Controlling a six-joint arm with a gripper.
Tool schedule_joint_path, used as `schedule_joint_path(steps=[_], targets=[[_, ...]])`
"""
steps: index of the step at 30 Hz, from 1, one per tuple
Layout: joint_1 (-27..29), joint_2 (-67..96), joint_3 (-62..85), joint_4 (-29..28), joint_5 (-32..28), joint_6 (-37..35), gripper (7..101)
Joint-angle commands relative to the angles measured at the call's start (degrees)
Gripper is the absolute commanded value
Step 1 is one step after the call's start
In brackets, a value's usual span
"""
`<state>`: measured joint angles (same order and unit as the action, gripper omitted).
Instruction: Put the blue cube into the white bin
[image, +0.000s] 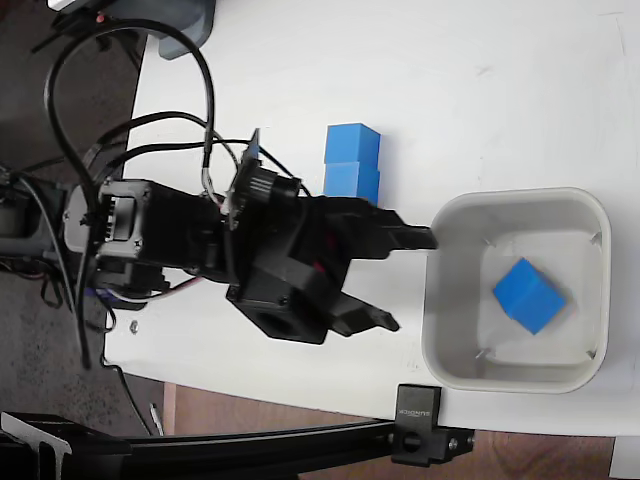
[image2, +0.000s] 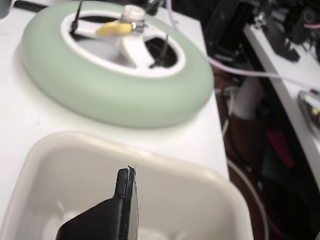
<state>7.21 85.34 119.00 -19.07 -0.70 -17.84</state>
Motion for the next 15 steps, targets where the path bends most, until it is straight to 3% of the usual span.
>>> schedule_joint_path(steps=[1,9,15], targets=[[-1.1,19.2,10.5,7.7,2.4,1.0,100.0],[-5.4,50.3,34.3,27.2,7.2,8.3,100.0],[-7.9,67.3,39.6,47.1,7.6,14.3,100.0]])
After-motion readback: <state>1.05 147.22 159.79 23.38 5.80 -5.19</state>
